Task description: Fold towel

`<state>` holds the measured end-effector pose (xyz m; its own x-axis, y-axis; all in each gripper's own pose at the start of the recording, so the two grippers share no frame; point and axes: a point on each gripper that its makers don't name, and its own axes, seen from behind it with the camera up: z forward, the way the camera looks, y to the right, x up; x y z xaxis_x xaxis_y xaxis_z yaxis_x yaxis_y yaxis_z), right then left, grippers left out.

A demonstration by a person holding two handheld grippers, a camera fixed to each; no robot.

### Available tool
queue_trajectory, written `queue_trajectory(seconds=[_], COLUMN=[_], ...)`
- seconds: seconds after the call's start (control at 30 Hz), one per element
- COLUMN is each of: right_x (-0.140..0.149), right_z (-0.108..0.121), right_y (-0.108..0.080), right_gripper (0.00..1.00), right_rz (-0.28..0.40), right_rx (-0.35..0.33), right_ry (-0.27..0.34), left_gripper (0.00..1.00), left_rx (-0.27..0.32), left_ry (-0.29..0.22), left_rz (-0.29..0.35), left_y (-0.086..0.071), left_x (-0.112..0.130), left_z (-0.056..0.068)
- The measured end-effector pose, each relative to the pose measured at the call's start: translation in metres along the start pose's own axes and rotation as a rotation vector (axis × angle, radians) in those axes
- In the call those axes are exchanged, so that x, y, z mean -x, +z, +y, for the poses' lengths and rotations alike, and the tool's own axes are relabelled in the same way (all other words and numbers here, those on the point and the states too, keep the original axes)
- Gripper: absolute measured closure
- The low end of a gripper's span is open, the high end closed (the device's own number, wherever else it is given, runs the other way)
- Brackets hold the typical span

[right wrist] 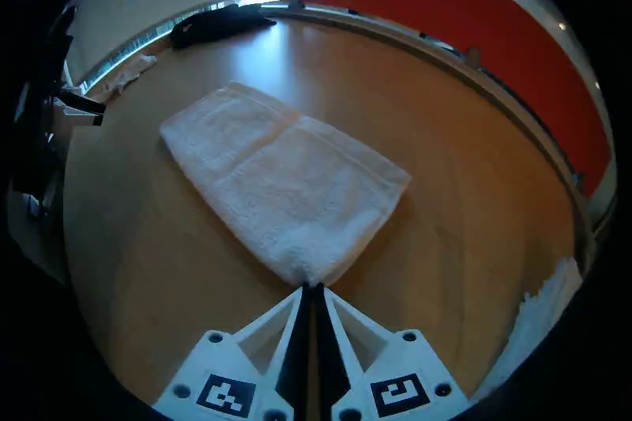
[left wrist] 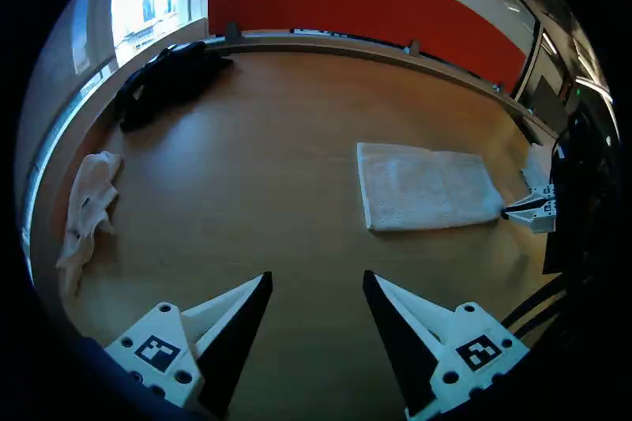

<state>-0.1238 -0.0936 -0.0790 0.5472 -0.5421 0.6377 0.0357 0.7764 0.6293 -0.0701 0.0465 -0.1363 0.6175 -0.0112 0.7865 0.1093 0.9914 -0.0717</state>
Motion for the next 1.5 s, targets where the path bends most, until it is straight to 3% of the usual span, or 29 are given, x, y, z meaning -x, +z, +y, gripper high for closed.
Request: queue_trajectory(seconds=[0.27, 0.7, 0.87, 1.2, 1.5], right_x=[-0.039, -0.142, -0.167, -0.186, -0.212], right_z=[0.003, -0.014, -0.029, -0.048, -0.087], right_y=[-0.016, -0.033, -0.032, -0.025, -0.001], right_gripper=[0.96, 0.96, 0.96, 0.97, 0.96], right_rz=[0.066, 0.197, 0.220, 0.219, 0.201], right_rx=[0.022, 0.005, -0.018, -0.042, -0.115], right_ry=[-0.038, -0.169, -0.208, -0.255, -0.375], left_gripper=[0.15, 0.15, 0.15, 0.15, 0.15], left_rx=[0.004, 0.021, 0.023, 0.020, -0.007], left_ry=[-0.013, -0.047, -0.065, -0.081, -0.090], left_rz=[0.010, 0.032, 0.042, 0.050, 0.066], left_y=[-0.003, -0.015, -0.019, -0.025, -0.034], left_x=[-0.001, -0.002, -0.004, -0.003, -0.002], left_z=[0.001, 0.004, 0.003, -0.004, -0.018])
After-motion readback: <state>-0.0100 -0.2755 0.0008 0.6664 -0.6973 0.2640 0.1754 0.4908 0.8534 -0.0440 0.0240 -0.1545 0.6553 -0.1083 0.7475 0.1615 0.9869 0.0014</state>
